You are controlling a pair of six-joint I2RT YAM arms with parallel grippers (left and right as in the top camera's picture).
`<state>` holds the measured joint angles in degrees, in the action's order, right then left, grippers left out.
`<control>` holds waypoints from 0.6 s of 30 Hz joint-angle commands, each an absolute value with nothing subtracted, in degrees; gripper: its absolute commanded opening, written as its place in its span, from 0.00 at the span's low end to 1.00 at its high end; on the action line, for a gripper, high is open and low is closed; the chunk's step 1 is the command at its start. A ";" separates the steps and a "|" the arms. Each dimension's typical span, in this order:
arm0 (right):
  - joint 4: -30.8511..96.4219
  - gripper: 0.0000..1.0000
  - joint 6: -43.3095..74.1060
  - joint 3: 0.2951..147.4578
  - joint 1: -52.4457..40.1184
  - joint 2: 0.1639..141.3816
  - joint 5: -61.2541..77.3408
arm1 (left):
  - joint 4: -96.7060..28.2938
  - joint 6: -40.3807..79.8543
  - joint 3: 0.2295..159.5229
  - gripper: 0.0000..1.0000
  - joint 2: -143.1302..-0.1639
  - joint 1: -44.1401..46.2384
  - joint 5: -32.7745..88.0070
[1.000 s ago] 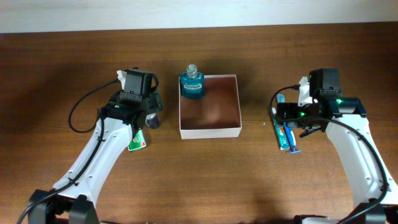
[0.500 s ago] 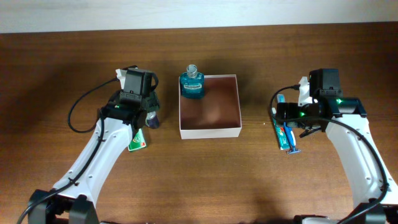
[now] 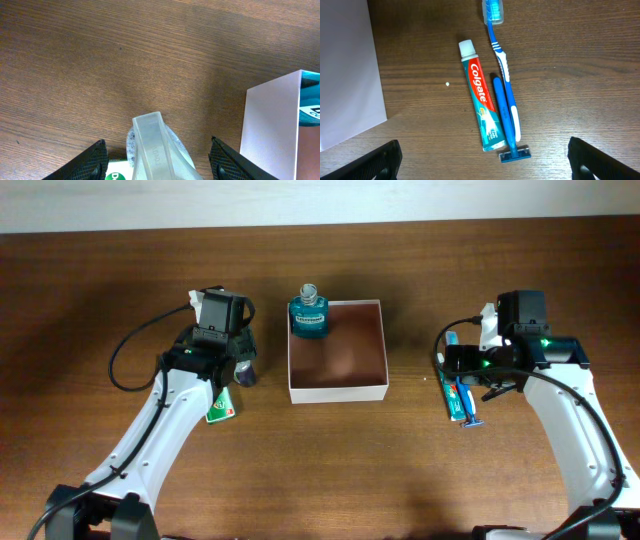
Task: Pack container
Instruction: 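Move the left gripper to the clear soap pump bottle and grasp it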
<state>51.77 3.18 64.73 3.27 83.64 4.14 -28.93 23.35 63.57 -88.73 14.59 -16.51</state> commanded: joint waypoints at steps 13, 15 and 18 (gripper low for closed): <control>51.57 0.98 3.20 65.56 3.03 83.85 3.86 | -28.91 22.20 63.02 0.41 -89.19 14.57 -16.49; 51.57 0.99 3.20 65.56 3.03 83.85 3.86 | -28.86 22.20 63.02 0.41 -89.19 14.57 -16.49; 51.57 0.98 3.20 65.56 3.03 83.85 3.86 | -27.97 22.17 63.02 0.41 -89.19 14.57 -16.53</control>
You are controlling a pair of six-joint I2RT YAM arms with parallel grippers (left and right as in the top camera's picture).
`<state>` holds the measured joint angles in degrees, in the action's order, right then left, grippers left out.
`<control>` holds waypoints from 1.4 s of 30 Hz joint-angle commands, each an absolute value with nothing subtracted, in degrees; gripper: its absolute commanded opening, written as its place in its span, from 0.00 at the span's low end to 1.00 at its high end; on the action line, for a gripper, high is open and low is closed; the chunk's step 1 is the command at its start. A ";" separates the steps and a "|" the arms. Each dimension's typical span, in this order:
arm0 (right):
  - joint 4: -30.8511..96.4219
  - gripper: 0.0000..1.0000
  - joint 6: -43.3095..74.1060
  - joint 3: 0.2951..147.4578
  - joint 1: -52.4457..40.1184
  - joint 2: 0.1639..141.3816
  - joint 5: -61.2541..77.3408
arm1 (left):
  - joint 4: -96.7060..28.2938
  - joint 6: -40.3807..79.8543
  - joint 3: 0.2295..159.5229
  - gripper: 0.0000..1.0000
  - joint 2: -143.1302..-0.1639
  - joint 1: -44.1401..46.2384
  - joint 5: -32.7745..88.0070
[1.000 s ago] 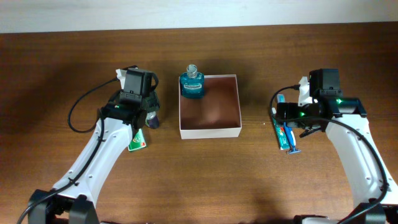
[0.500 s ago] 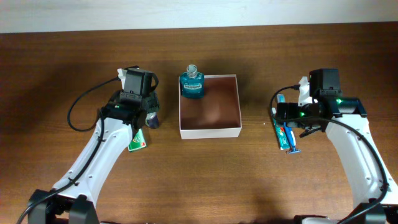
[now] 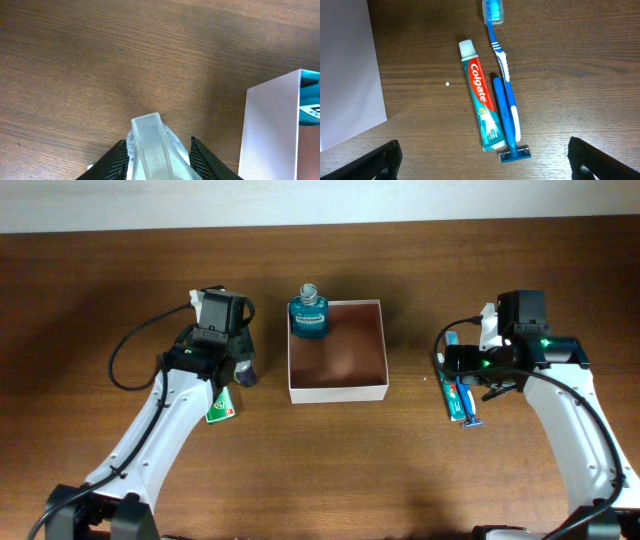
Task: Pack container
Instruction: 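Move the left gripper to the clear soap pump bottle and grasp it, then lift the soap pump bottle with the left gripper over the box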
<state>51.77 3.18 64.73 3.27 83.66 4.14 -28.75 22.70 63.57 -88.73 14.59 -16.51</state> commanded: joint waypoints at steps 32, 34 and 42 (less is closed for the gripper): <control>51.57 0.99 3.20 65.56 3.03 83.85 3.86 | -23.09 17.87 63.05 0.33 -76.73 16.01 -16.23; 51.57 0.99 3.20 65.56 3.03 83.85 3.86 | -22.85 17.87 63.05 0.33 -75.20 17.26 -16.23; 51.57 0.98 3.20 65.56 3.03 83.85 3.86 | -18.41 12.27 63.11 0.36 -71.50 23.22 -12.69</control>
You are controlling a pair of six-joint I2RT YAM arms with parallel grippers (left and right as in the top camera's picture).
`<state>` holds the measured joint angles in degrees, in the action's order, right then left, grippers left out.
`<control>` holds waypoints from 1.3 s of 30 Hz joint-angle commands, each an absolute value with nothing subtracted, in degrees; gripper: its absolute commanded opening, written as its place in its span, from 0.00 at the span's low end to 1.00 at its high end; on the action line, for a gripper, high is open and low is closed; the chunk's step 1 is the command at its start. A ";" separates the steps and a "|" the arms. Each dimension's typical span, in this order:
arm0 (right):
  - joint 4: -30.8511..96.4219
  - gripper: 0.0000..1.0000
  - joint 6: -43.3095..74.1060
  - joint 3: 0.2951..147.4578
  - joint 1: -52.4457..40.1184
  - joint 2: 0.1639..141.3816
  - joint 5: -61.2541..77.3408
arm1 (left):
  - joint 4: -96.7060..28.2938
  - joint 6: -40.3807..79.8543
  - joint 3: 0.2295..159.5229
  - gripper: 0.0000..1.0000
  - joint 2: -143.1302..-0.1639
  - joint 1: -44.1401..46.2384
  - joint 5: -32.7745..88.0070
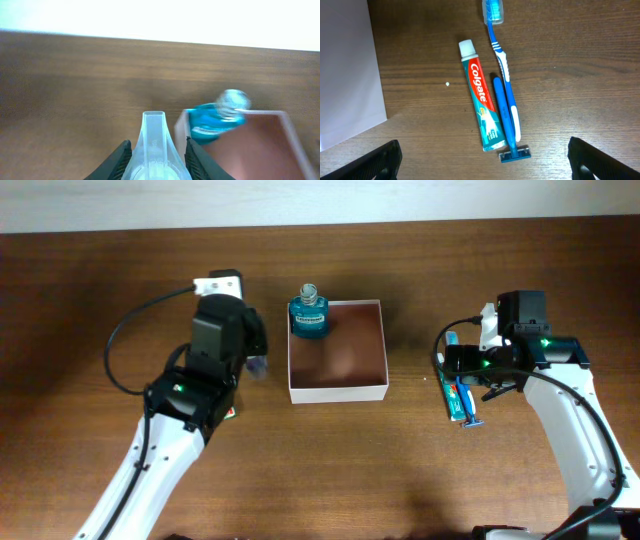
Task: Pack container
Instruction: 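Lift the soap pump bottle with the left gripper over the box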
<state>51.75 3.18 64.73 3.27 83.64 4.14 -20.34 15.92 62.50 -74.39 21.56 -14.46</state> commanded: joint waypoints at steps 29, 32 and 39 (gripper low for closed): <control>51.57 0.99 3.20 65.56 3.03 83.85 3.86 | -0.84 12.27 64.73 0.33 -83.31 25.89 -2.28; 51.57 0.99 3.20 65.56 3.03 83.85 3.86 | -0.45 12.27 64.71 0.33 -83.81 26.13 -2.33; 51.57 0.98 3.20 65.56 3.03 83.85 3.86 | -0.38 12.23 64.71 0.31 -85.52 27.11 -2.79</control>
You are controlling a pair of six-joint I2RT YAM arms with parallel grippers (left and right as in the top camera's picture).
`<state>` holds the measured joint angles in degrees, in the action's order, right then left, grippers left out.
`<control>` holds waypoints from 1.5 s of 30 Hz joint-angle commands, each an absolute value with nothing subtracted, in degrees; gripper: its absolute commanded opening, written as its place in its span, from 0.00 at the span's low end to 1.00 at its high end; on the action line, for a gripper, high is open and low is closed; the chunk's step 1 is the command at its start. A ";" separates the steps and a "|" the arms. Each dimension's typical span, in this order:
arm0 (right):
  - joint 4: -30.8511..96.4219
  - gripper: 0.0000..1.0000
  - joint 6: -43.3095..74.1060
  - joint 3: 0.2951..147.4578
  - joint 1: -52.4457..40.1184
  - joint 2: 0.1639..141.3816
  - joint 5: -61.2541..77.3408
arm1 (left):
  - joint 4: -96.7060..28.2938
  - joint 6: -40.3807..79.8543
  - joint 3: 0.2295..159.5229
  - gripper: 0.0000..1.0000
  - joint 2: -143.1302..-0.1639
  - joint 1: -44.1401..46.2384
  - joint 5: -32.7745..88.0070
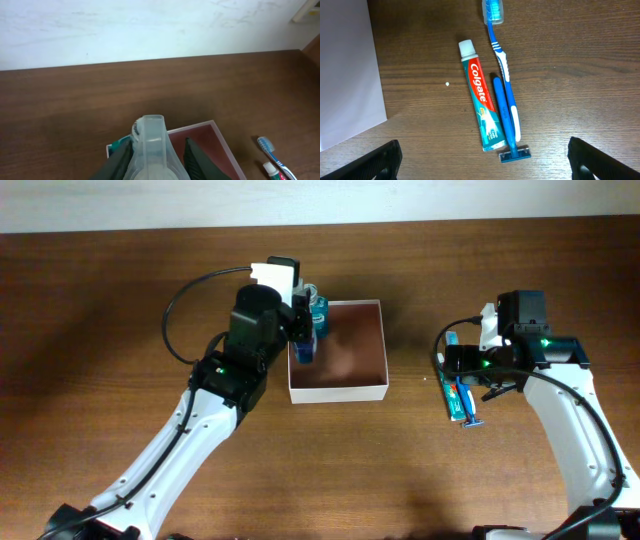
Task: Pack container
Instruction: 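Lift the soap pump bottle with the left gripper over the box, then lower the soap bottle beside the Listerine in the box and release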
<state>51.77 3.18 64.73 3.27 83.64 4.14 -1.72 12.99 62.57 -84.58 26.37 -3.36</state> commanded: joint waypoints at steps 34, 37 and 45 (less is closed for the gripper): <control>51.57 0.99 3.20 65.56 3.03 83.85 3.86 | 2.15 8.86 64.71 0.34 -91.31 30.98 -15.49; 51.57 0.98 3.20 65.56 3.03 83.85 3.86 | 2.15 8.86 64.71 0.34 -91.66 30.98 -15.92; 51.57 0.98 3.20 65.56 3.03 83.85 3.84 | 2.57 8.88 64.71 0.34 -91.94 30.98 -15.92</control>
